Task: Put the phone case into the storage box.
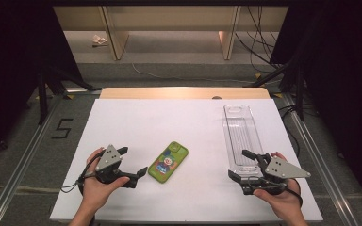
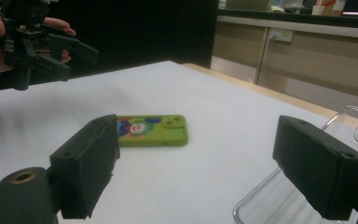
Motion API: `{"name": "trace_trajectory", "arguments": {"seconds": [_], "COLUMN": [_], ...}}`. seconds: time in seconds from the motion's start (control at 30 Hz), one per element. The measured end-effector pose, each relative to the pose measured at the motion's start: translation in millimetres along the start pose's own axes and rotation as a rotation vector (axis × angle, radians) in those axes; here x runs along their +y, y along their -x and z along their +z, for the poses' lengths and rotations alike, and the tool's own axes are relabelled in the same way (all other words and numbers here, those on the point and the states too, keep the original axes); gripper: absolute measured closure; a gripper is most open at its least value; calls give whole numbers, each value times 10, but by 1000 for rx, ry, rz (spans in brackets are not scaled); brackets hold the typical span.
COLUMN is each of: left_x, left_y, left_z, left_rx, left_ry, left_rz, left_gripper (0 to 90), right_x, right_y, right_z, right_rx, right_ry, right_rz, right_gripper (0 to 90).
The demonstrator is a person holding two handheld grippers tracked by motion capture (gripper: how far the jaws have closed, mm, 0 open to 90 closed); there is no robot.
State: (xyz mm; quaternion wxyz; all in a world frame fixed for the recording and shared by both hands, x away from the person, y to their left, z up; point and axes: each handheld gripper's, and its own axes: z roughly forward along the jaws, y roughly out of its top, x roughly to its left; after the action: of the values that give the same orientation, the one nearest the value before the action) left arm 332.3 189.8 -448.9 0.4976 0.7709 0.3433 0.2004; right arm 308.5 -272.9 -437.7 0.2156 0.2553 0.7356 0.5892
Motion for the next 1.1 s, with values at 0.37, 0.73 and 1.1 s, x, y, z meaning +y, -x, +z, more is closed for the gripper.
{"name": "trace_trajectory", "arguments": {"seconds": [0.37, 0.73, 1.1], "left_x": [26, 120, 186], "left_y": [-16, -55, 30], "left_z": [-5, -18, 101], "left_rx": [26, 100, 58], "left_ry": [-21, -67, -158], "left_rz": [-9, -9, 6], "left_gripper": [29, 716, 898], "right_x": [6, 2, -3], "right_y": [-8, -5, -10], "right_z": [4, 15, 27], "right_rx": [-5, -12, -18], "right_ry": [-3, -9, -15], "right_rz": [1, 0, 2], "right_gripper": [157, 157, 157]}}
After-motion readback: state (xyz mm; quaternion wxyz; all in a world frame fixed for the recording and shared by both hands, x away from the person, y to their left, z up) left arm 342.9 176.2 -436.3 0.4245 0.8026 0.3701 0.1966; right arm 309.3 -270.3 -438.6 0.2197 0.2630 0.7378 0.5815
